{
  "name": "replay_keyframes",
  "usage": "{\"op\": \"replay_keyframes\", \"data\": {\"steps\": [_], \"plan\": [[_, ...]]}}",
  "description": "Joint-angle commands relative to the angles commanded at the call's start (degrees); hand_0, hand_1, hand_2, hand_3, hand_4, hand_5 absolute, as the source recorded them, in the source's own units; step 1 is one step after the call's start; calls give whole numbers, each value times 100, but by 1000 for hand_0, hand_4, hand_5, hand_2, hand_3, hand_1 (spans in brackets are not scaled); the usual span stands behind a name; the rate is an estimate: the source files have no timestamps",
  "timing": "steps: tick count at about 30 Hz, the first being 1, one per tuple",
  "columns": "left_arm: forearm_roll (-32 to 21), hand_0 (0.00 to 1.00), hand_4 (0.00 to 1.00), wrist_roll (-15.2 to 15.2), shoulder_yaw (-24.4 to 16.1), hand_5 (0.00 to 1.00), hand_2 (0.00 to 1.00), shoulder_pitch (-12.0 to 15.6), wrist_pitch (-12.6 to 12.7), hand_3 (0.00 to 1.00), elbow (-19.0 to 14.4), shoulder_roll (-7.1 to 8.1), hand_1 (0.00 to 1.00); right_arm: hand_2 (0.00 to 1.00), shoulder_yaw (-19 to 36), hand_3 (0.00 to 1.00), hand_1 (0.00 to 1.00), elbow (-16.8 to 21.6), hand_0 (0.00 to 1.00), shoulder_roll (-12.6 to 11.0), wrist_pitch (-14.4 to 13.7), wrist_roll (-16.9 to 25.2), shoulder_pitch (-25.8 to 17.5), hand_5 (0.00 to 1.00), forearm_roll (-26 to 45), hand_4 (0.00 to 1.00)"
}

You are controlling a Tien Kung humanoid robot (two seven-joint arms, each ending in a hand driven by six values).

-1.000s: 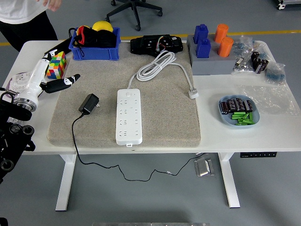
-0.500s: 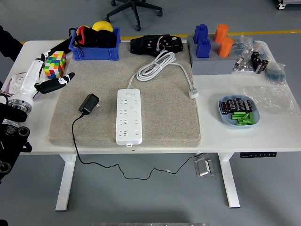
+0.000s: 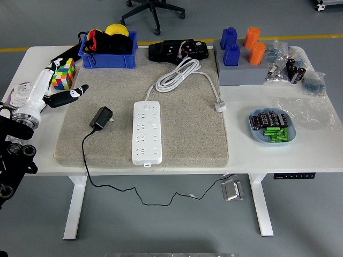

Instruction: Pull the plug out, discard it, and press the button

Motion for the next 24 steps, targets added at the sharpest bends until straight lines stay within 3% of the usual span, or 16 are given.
{"op": "replay_keyframes", "data": {"steps": [24], "plan": [[80,933,829,180,-105,303,938,35,-97,946,-300,-14,962,724,-50,713,729,-1,767,-43,19,-5,17,658,41,883]]}}
